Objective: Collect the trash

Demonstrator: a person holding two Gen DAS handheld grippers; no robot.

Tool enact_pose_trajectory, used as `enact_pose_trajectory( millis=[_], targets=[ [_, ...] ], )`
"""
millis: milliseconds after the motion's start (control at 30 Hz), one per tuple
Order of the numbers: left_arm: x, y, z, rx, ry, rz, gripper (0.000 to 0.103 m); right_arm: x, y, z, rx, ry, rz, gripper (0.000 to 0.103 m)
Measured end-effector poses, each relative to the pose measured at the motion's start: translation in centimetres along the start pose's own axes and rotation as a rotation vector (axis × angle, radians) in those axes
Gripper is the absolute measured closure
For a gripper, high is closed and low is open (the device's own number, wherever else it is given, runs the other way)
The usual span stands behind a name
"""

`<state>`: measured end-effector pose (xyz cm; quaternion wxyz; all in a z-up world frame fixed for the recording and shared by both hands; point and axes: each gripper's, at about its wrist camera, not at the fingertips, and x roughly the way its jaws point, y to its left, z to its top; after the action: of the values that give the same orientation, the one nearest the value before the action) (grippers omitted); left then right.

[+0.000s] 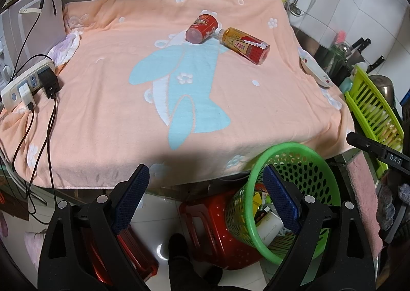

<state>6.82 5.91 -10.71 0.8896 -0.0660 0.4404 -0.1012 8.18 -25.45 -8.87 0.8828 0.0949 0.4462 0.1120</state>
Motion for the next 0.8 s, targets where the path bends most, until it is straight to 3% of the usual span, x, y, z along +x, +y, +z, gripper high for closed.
enact_pose_trajectory(
  millis=[800],
  targets=[
    [-0.23, 0.69, -0.05, -0.014, -0.003, 0.000, 0.014, 0.18, 0.40, 0.20, -0.003, 0.003, 0.010, 0.027]
  ],
)
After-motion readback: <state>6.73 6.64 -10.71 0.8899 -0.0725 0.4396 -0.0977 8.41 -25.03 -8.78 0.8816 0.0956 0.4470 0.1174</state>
